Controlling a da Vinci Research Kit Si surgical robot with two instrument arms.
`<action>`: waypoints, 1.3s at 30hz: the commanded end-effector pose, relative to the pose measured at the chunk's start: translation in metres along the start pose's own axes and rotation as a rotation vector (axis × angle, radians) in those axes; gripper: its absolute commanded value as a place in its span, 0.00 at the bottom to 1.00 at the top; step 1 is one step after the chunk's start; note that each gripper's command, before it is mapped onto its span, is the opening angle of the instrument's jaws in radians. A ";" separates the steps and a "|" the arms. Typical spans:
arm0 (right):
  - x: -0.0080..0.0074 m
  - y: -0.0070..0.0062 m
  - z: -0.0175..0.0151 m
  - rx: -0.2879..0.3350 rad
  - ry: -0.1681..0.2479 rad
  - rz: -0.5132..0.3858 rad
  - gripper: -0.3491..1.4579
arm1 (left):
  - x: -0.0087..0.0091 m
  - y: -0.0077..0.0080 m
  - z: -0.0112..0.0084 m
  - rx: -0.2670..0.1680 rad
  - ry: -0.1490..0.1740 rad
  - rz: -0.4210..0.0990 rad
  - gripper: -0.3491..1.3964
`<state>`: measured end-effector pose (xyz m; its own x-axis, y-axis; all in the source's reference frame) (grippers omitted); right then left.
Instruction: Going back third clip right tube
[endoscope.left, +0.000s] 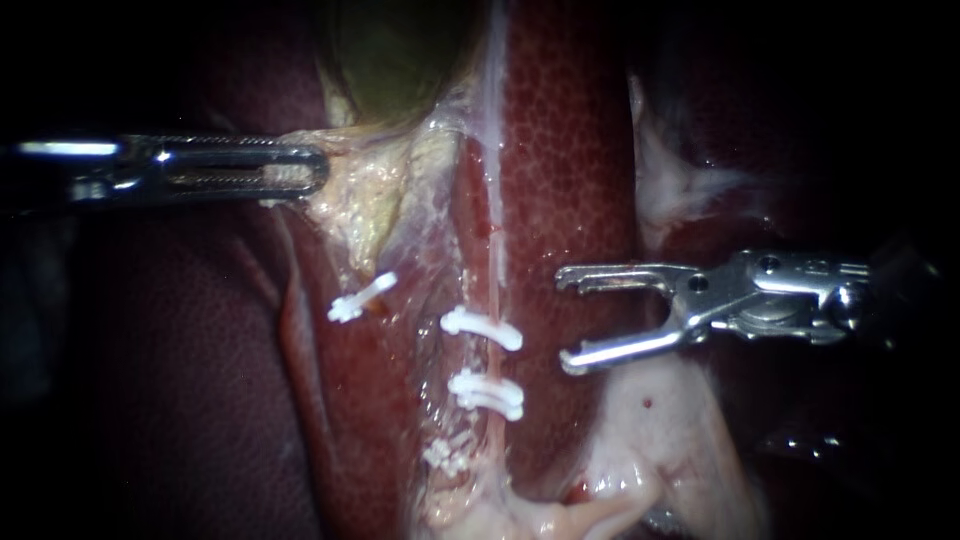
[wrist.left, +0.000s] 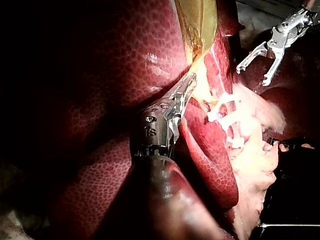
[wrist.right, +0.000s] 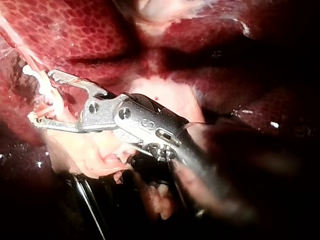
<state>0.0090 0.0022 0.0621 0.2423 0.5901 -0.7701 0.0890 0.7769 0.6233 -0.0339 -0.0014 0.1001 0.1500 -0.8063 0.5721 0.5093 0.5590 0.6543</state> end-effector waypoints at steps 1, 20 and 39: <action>0.0002 0.0001 -0.0002 0.000 -0.001 -0.005 0.52 | 0.0001 0.0000 0.0001 -0.001 0.000 0.000 0.12; 0.0018 0.0001 -0.0025 0.007 0.016 -0.028 0.52 | 0.0025 -0.0003 0.0034 -0.006 0.014 0.015 0.12; 0.0020 0.0001 -0.0025 0.006 0.022 -0.039 0.52 | 0.0039 -0.0010 0.0063 0.009 0.036 0.030 0.12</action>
<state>0.0071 0.0040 0.0603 0.2171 0.5646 -0.7963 0.1039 0.7977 0.5940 -0.0393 -0.0039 0.1048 0.1955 -0.7954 0.5736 0.4979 0.5845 0.6407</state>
